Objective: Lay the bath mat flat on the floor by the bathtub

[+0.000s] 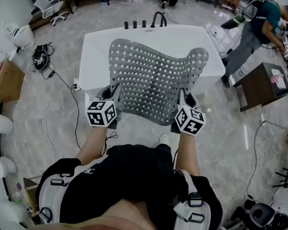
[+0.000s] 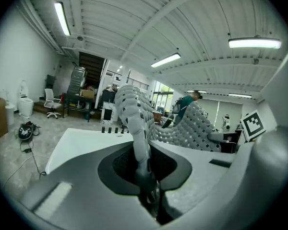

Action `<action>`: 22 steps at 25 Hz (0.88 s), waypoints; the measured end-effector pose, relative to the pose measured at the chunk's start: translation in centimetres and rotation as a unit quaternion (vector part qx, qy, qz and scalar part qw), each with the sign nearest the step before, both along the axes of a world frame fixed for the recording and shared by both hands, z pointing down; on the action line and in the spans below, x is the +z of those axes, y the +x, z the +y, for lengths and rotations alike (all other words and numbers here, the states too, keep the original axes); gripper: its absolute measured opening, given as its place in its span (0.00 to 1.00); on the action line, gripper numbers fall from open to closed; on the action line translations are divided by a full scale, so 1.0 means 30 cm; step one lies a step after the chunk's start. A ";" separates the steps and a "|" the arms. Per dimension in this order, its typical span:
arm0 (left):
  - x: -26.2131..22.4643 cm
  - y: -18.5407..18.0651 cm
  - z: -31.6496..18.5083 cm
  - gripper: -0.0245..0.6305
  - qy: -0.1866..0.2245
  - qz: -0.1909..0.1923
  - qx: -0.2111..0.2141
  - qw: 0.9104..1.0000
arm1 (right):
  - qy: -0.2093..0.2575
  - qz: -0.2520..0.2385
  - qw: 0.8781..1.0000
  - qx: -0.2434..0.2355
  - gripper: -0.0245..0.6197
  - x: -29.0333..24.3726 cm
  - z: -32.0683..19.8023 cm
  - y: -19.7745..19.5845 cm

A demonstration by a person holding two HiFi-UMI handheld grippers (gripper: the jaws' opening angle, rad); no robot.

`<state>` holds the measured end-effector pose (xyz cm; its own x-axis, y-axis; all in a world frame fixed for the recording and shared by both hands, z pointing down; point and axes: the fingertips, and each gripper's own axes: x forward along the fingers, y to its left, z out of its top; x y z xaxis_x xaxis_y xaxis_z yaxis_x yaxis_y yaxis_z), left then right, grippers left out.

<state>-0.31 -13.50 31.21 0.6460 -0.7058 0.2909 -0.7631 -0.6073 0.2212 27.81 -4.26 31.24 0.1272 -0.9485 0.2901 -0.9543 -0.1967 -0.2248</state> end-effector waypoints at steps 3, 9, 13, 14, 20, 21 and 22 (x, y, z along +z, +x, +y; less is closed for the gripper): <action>0.021 0.008 -0.030 0.10 -0.021 0.009 -0.036 0.999 | -0.014 -0.001 0.999 -0.039 0.16 0.018 -0.092 0.036; 0.063 0.012 -0.082 0.10 -0.044 -0.002 -0.107 0.993 | -0.042 -0.011 0.994 -0.096 0.17 0.080 -0.233 0.093; 0.123 -0.018 -0.086 0.10 -0.081 0.008 -0.137 0.987 | -0.071 -0.013 0.989 -0.131 0.17 0.156 -0.273 0.089; 0.140 -0.030 -0.091 0.10 -0.090 0.010 -0.144 0.986 | -0.079 -0.014 0.987 -0.137 0.17 0.176 -0.284 0.087; 0.263 -0.085 -0.093 0.10 -0.132 -0.012 -0.169 0.977 | -0.130 -0.033 0.978 -0.162 0.17 0.316 -0.312 0.098; 0.289 -0.098 -0.086 0.10 -0.140 -0.018 -0.169 0.975 | -0.141 -0.036 0.976 -0.164 0.17 0.341 -0.310 0.094; 0.319 -0.109 -0.077 0.10 -0.149 -0.025 -0.167 0.974 | -0.152 -0.037 0.974 -0.167 0.17 0.367 -0.306 0.088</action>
<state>-3.59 -15.80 40.76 0.3743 -0.7542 0.5395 -0.9215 -0.2375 0.3074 30.44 -13.44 42.26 -0.2044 -0.8026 0.5604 -0.9601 0.0527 -0.2747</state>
